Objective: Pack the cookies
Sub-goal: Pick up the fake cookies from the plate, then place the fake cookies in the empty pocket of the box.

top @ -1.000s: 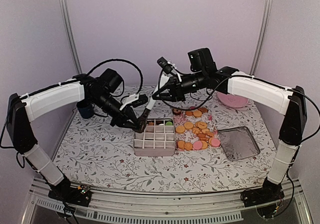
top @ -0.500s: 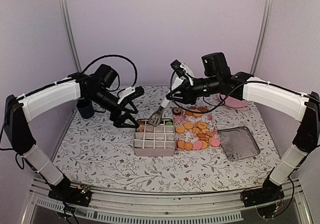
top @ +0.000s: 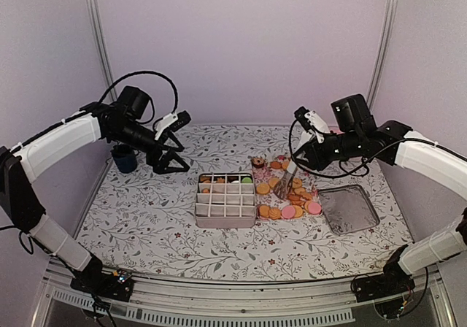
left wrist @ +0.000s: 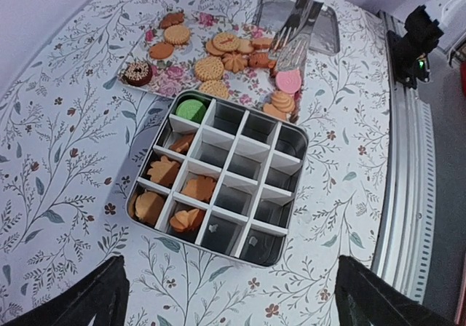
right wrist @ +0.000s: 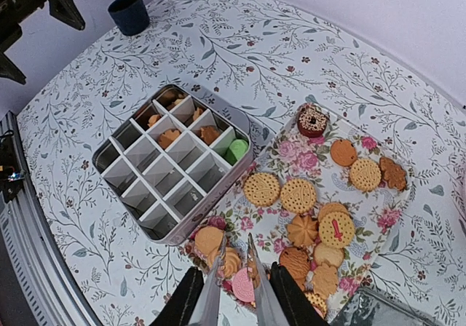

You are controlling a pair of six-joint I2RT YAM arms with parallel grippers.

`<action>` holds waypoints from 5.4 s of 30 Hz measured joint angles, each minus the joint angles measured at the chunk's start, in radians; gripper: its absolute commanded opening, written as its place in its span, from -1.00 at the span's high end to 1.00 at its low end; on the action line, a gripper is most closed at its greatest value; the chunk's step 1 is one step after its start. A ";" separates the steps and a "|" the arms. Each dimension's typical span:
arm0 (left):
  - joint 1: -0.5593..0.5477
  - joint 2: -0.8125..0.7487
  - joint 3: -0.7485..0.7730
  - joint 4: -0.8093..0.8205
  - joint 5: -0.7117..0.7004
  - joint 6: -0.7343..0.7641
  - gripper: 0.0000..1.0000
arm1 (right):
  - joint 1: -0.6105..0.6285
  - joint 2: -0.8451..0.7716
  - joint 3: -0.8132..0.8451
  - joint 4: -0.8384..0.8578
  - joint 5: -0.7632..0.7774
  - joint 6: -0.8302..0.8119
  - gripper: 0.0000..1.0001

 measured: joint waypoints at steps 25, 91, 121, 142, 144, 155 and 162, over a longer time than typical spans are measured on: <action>0.002 0.000 -0.025 0.027 0.006 -0.022 -0.98 | -0.009 -0.075 -0.165 -0.002 0.102 0.146 0.31; 0.002 0.000 -0.025 0.034 0.018 -0.025 -0.98 | -0.015 -0.111 -0.276 0.212 0.017 0.249 0.41; 0.002 0.000 -0.025 0.034 0.016 -0.024 -0.98 | -0.015 -0.111 -0.261 0.166 0.092 0.230 1.00; 0.157 0.011 -0.224 0.118 0.032 -0.066 -0.98 | 0.154 0.269 0.191 0.285 0.088 0.096 1.00; 0.157 0.011 -0.256 0.131 0.032 -0.068 -0.97 | 0.174 0.325 0.209 0.289 0.085 0.087 1.00; 0.157 0.051 -0.307 0.155 0.019 -0.050 -0.98 | 0.200 0.389 0.231 0.311 0.082 0.054 0.99; 0.157 0.051 -0.316 0.159 0.010 -0.027 -0.99 | 0.204 0.389 0.231 0.301 0.099 0.012 0.94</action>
